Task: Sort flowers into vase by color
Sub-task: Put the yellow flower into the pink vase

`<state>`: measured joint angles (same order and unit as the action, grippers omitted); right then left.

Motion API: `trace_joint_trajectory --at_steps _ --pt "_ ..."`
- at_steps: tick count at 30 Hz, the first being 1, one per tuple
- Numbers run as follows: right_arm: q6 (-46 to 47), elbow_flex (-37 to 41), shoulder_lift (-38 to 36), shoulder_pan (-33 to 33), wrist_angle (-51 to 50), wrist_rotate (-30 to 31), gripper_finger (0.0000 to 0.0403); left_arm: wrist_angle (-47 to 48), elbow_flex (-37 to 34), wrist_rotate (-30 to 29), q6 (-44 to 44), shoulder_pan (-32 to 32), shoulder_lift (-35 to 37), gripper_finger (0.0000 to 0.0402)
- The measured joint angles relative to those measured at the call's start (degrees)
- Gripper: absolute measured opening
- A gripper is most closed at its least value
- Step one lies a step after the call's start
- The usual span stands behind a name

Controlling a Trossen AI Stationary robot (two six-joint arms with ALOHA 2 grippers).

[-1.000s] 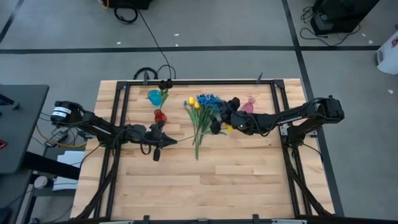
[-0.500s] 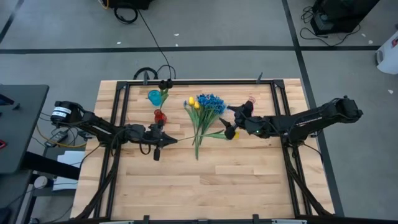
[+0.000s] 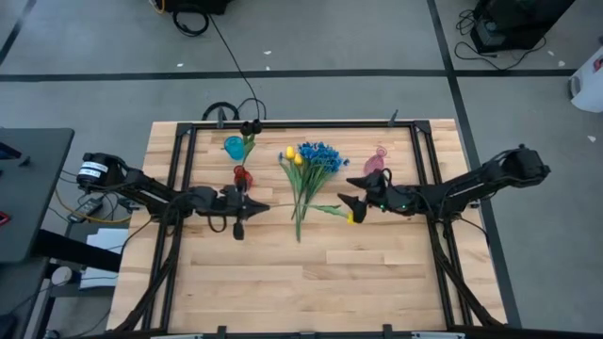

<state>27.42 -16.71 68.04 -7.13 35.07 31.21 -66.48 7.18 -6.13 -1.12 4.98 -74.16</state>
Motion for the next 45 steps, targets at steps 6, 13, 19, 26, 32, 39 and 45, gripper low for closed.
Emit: trace_joint_trajectory --at_steps 6,13,19,26,32,39,45 --pt "-1.9 0.0 6.5 0.0 8.3 -0.4 0.0347 -3.9 0.1 -2.2 2.9 0.0 0.0 0.0005" --pt "-6.4 0.0 12.8 0.0 17.9 -0.9 0.0347 -4.1 0.1 -3.7 5.0 0.0 0.0 0.0005" --pt "-12.7 0.0 4.2 0.1 18.7 -0.8 0.0347 4.8 0.1 -1.2 3.6 0.0 0.0 0.0005" --pt "-18.1 0.0 -12.8 0.2 0.8 5.0 0.0347 9.3 0.1 11.5 1.7 0.0 0.0 0.0005" --pt "-15.0 0.0 -20.4 0.0 -8.8 4.1 0.0347 8.7 0.1 12.3 1.7 0.0 0.0 0.0005" --pt "-7.4 0.0 -18.8 -0.2 -18.1 3.6 0.0347 2.1 0.1 12.2 2.6 0.0 0.0 0.0005" --pt "-2.6 0.0 -10.8 -0.2 -12.5 2.6 0.0347 -4.1 0.2 4.3 6.9 0.0 0.0 0.0005"
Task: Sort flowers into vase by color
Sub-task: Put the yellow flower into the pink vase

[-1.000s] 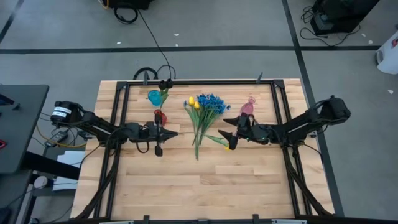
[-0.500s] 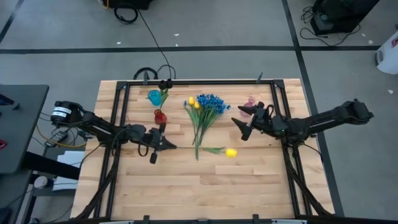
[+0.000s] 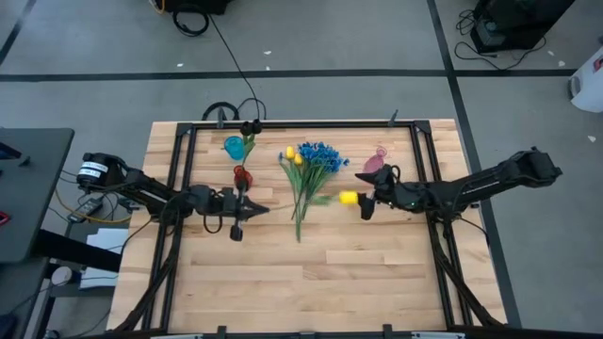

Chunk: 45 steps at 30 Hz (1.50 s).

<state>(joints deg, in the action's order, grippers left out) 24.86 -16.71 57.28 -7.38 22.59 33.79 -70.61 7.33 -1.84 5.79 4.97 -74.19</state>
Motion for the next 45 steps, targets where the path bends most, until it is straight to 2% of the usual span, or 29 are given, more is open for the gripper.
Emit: trace_joint_trajectory --at_steps 4,9,13,22,29,45 --pt "-0.8 0.0 8.3 0.1 14.2 -1.6 0.0347 -1.5 0.0 -4.7 1.8 0.0 0.0 0.0005" --pt "-7.3 -0.7 20.8 0.1 36.7 -5.5 0.0347 -2.3 0.0 -6.5 1.8 0.0 0.0 0.0005" --pt "-12.6 -5.7 30.0 0.3 46.2 -7.5 0.0347 -2.1 0.0 -7.8 1.9 0.0 0.0 0.0005" --pt "-22.5 -23.5 42.8 2.5 46.7 -12.9 0.0347 -1.7 0.0 -11.4 1.9 0.0 0.0 0.0005" --pt "-23.9 -28.9 45.8 4.3 46.8 -14.3 0.0337 -2.0 0.0 -12.0 3.0 0.0 0.0 0.0006" --pt "-24.0 -29.3 43.8 5.0 47.1 -15.4 0.0169 -0.7 0.0 -12.6 2.8 0.0 0.0 0.0006"
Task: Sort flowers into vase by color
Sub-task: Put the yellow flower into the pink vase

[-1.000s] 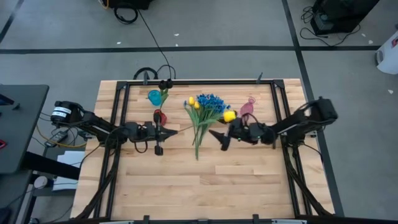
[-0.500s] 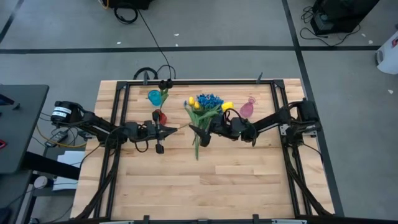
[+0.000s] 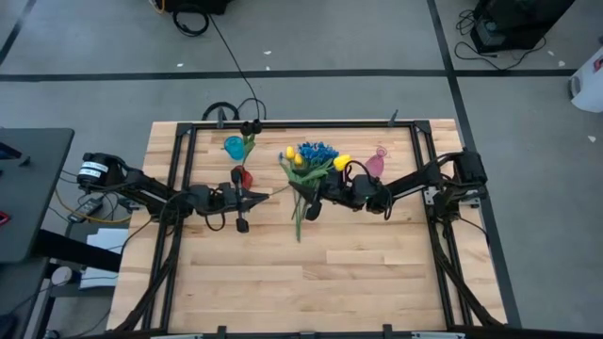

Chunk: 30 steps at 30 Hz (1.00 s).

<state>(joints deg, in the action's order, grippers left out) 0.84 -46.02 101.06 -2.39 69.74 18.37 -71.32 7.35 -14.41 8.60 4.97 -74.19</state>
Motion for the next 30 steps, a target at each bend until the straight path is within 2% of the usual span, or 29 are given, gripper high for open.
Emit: trace_joint_trajectory --at_steps 4,6,11,15,18,23,30 --pt "0.5 0.0 0.0 0.4 -0.8 0.0 0.0138 0.8 0.0 -0.9 -2.0 0.0 0.0 0.0008" --pt "0.9 0.0 0.0 0.6 -1.8 0.0 0.0122 0.8 0.0 -1.0 -3.9 0.0 0.0 0.0022" --pt "1.6 0.0 0.0 0.7 -3.8 0.0 0.0086 6.2 1.7 -1.1 -9.5 -0.1 0.0 0.0116" --pt "3.1 0.0 0.0 0.8 -5.5 -2.3 0.0065 20.1 7.5 -0.4 -11.8 -0.1 0.0 0.0191" --pt "4.1 0.0 0.0 0.8 -7.6 -3.6 0.0054 29.6 12.9 -0.2 -11.9 -0.1 0.0 0.0223" --pt "4.3 0.0 0.0 0.8 -11.4 -4.8 0.0043 37.2 19.3 -0.2 -11.9 -0.1 0.0 0.0235" --pt "5.2 0.0 0.0 0.8 -14.2 -7.4 0.0040 47.0 25.9 0.1 -11.7 -0.9 -0.5 0.0215"
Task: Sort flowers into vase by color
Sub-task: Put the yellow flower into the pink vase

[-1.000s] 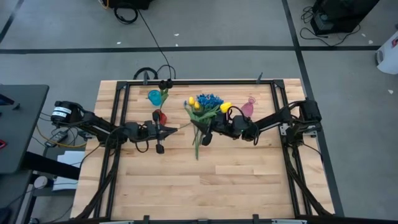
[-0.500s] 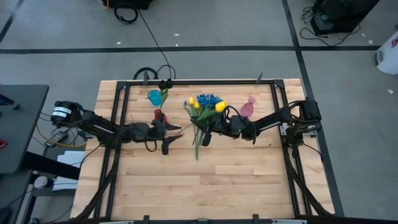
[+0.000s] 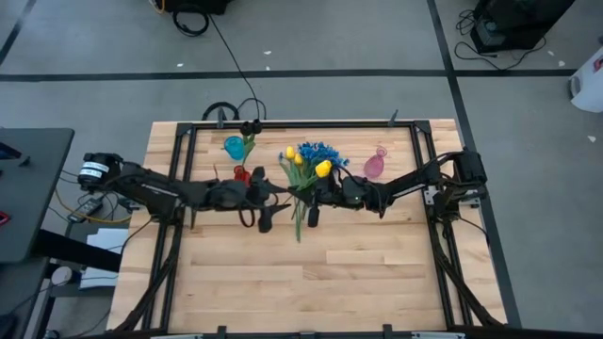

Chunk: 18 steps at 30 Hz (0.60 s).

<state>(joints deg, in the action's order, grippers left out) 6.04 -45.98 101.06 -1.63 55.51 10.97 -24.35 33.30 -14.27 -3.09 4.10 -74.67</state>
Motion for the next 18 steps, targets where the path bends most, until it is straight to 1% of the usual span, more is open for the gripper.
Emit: trace_joint_trajectory --at_steps 3,7,10,16,18 --pt "-0.3 0.0 0.0 0.0 0.0 -1.4 0.0040 0.5 1.1 0.3 0.0 -0.7 -0.8 0.0199" --pt "-0.5 0.0 0.0 -0.1 -0.2 -1.9 0.0040 -0.1 1.2 2.3 -0.1 -1.8 -1.2 0.0173" --pt "-0.6 0.0 0.0 -0.2 -0.5 -2.1 0.0040 -0.3 1.2 2.6 -0.1 -2.3 -1.3 0.0149" --pt "-1.5 0.0 0.0 -0.4 -0.4 -2.1 0.0040 -3.7 1.2 6.7 0.0 -3.0 -2.2 0.0098" --pt "-1.6 0.0 0.0 -0.5 -0.4 -2.1 0.0040 -3.7 1.2 7.1 0.4 -3.0 -2.3 0.0079"
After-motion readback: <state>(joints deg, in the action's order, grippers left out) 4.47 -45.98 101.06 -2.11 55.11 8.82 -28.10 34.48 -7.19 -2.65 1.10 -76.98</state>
